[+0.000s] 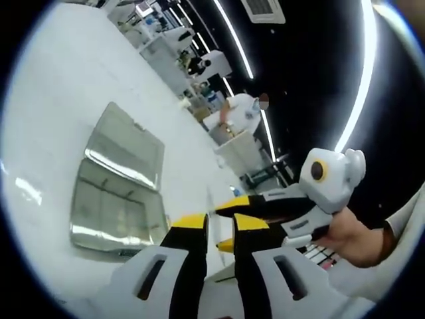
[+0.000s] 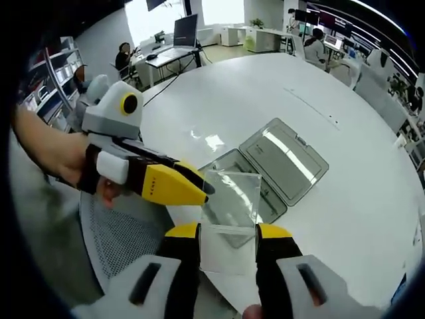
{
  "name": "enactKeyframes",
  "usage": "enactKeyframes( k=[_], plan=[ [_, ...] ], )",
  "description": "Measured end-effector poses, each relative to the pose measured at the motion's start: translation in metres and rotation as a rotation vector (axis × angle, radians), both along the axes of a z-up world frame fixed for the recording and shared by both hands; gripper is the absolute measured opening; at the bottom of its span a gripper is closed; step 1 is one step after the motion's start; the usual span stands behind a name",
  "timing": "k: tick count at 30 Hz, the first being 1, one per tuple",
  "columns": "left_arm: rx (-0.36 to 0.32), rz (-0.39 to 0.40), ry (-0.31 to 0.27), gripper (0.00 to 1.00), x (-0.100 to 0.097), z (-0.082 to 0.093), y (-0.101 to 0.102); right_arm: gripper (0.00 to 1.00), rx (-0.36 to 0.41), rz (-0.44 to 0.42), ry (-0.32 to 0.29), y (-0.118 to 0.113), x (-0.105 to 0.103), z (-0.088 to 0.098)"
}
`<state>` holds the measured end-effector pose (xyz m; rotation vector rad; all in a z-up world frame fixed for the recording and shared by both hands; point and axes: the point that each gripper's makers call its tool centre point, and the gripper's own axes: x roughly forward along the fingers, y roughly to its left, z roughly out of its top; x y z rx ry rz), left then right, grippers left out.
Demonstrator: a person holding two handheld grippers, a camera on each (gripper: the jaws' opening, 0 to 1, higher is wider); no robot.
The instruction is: Insert the divider into the dual guide fixture by aligning both edges with the guide slots and pushing it downward to the bottom, including one-sided entry, uneven engagement, binding, and posture correction.
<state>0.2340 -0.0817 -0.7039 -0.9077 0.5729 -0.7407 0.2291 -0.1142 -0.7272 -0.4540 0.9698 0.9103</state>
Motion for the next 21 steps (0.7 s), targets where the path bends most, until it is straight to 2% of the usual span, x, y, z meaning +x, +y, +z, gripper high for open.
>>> enactKeyframes(
  k=[14, 21],
  plan=[
    [-0.006, 0.004, 0.024, 0.0, 0.0, -0.0027, 0.0012, 0.27, 0.016, -0.003, 0.003, 0.0043, -0.0023, 0.0021],
    [-0.01, -0.003, 0.038, 0.0, -0.0018, -0.0042, 0.0005, 0.27, 0.017, -0.005, 0.004, 0.0038, -0.0045, 0.0018]
  ],
)
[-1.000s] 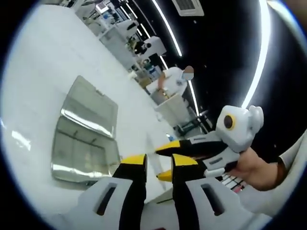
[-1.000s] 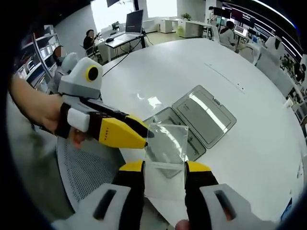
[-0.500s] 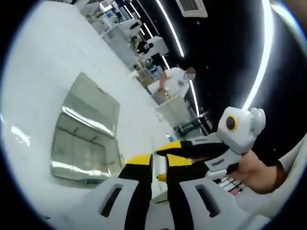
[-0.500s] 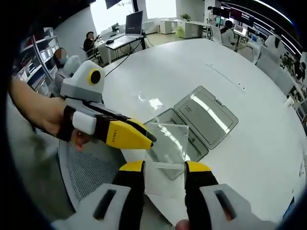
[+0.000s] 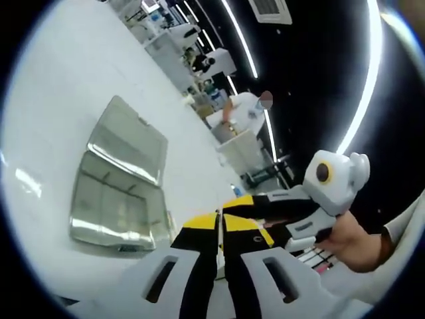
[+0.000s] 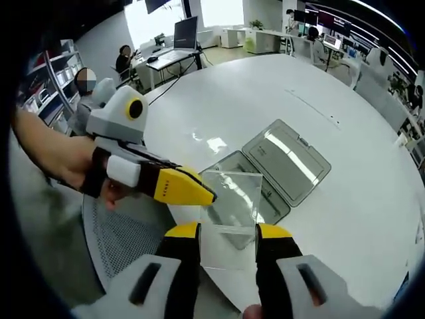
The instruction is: Insert the divider into the dual guide fixture by aligning both edges with the guide slots and pushing it downward to the bottom, including one-sided entry, uneven engagement, binding, and posture correction.
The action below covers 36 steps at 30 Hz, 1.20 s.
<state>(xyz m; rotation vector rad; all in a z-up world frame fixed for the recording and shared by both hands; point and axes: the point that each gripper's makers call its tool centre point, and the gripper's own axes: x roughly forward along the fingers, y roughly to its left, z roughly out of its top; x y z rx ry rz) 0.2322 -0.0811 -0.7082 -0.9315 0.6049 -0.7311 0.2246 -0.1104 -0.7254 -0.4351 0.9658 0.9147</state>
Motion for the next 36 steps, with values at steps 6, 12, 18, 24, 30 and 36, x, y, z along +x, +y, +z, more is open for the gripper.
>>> enactKeyframes(
  k=[6, 12, 18, 24, 30, 36],
  plan=[
    [-0.011, -0.003, 0.019, 0.0, -0.001, -0.001, 0.001, 0.28, 0.0, 0.004, -0.001, 0.0, -0.001, 0.0],
    [-0.017, -0.006, 0.017, 0.0, 0.0, 0.001, 0.002, 0.29, 0.016, 0.002, -0.009, 0.001, 0.0, 0.002],
    [0.008, -0.034, -0.008, 0.0, -0.001, 0.002, 0.003, 0.32, 0.029, 0.0, -0.014, -0.001, 0.002, 0.006],
    [0.035, -0.062, -0.029, 0.0, -0.001, 0.001, 0.009, 0.3, 0.095, 0.016, 0.018, 0.002, 0.002, 0.011],
    [0.053, -0.092, -0.054, 0.0, 0.0, 0.003, 0.013, 0.28, 0.129, 0.052, 0.026, 0.003, 0.0, 0.014],
    [0.069, -0.149, -0.091, 0.0, 0.001, 0.01, 0.015, 0.27, 0.172, 0.082, 0.041, 0.004, -0.001, 0.017]
  ],
)
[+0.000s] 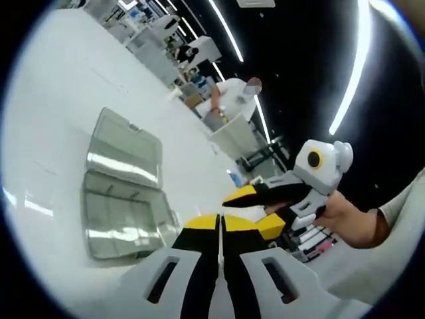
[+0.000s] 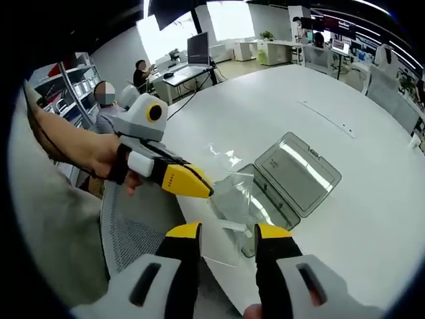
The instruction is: Insert the divider into the dual guide fixture by aligning both edges with the guide slots and pushing it downward to the bottom, including one-sided entry, uneven engagement, binding, and posture correction.
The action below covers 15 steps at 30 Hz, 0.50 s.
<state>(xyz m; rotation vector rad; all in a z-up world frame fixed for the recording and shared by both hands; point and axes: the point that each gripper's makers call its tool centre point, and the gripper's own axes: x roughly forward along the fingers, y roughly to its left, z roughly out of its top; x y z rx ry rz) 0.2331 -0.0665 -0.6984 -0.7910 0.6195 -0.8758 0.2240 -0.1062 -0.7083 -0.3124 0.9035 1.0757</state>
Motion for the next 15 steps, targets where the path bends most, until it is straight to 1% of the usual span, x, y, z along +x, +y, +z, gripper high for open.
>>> enactKeyframes(
  k=[3, 4, 5, 8, 10, 11, 14, 15],
  plan=[
    [0.015, -0.037, -0.019, 0.0, -0.001, 0.002, 0.001, 0.25, 0.028, 0.012, -0.005, -0.001, 0.002, 0.002],
    [0.016, -0.053, -0.031, 0.0, -0.001, 0.003, 0.001, 0.25, 0.046, 0.026, 0.003, 0.0, 0.001, 0.003],
    [0.014, -0.061, -0.031, 0.0, -0.001, 0.004, 0.001, 0.24, 0.06, 0.042, 0.006, 0.001, 0.0, 0.003],
    [0.026, -0.11, -0.064, 0.0, -0.005, 0.008, 0.001, 0.21, 0.107, 0.094, 0.018, 0.003, -0.006, 0.004],
    [0.026, -0.138, -0.075, 0.0, -0.006, 0.01, 0.001, 0.2, 0.11, 0.099, 0.026, 0.001, -0.007, 0.002],
    [0.031, -0.156, -0.09, 0.0, -0.007, 0.012, 0.001, 0.19, 0.125, 0.099, 0.03, 0.001, -0.007, 0.002],
    [0.032, -0.178, -0.11, 0.0, -0.007, 0.018, 0.001, 0.17, 0.162, 0.112, 0.042, 0.001, -0.009, 0.003],
    [0.043, -0.191, -0.123, 0.0, -0.006, 0.019, 0.002, 0.17, 0.178, 0.117, 0.045, 0.002, -0.01, 0.003]
  ],
)
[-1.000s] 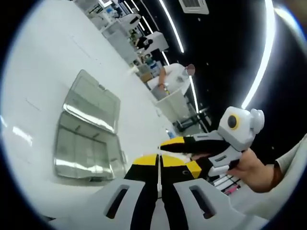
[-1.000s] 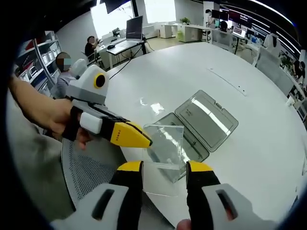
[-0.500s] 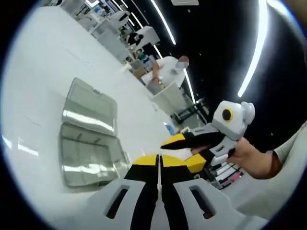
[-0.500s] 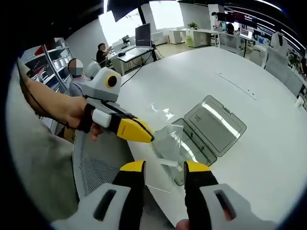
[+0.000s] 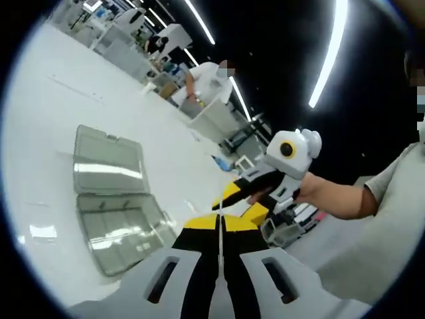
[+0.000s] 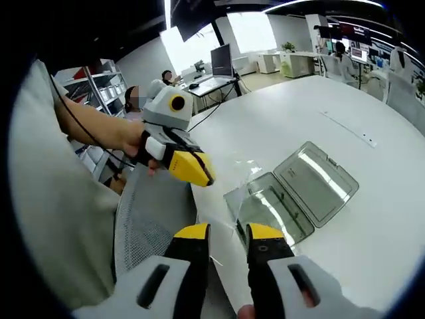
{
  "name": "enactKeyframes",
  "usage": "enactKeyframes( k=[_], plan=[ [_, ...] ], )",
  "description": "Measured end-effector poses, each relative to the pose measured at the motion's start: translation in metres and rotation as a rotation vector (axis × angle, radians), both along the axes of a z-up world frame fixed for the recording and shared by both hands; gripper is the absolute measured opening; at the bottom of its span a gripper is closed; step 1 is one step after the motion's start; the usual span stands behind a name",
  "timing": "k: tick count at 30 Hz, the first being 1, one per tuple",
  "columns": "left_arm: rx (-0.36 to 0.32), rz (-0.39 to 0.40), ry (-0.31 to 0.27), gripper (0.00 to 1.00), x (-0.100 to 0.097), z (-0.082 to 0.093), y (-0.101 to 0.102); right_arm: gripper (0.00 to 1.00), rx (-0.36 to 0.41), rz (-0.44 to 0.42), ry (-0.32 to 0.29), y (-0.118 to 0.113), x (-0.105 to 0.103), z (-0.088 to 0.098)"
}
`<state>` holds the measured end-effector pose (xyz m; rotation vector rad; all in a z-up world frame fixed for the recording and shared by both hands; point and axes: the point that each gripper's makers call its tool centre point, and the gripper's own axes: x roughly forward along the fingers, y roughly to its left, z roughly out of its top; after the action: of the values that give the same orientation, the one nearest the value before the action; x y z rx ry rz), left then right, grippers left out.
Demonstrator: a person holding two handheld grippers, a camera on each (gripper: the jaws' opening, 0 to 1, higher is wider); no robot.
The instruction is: Insert the divider into the dual guide fixture by aligning both edges with the guide slots and pushing it downward to the bottom, including one-sided entry, uneven engagement, binding, and posture correction.
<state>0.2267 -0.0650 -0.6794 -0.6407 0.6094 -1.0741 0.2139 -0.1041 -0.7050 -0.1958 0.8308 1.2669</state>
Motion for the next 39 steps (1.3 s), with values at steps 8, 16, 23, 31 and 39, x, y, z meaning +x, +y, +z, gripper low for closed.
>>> enactKeyframes(
  k=[8, 16, 23, 31, 39],
  plan=[
    [0.036, -0.08, -0.05, 0.0, -0.001, 0.008, -0.002, 0.14, 0.068, 0.039, 0.018, 0.001, -0.004, 0.003],
    [0.06, -0.162, -0.109, 0.0, -0.007, 0.014, -0.006, 0.1, 0.122, 0.084, 0.048, 0.002, -0.008, 0.002],
    [0.07, -0.2, -0.133, 0.0, -0.01, 0.017, -0.011, 0.06, 0.199, 0.129, 0.067, 0.009, -0.013, 0.009],
    [0.056, -0.235, -0.16, 0.0, -0.013, 0.023, -0.015, 0.05, 0.255, 0.163, 0.098, 0.009, -0.019, 0.014],
    [0.038, -0.253, -0.164, 0.0, -0.017, 0.028, -0.017, 0.04, 0.366, 0.133, 0.191, 0.009, -0.025, 0.022]
  ],
)
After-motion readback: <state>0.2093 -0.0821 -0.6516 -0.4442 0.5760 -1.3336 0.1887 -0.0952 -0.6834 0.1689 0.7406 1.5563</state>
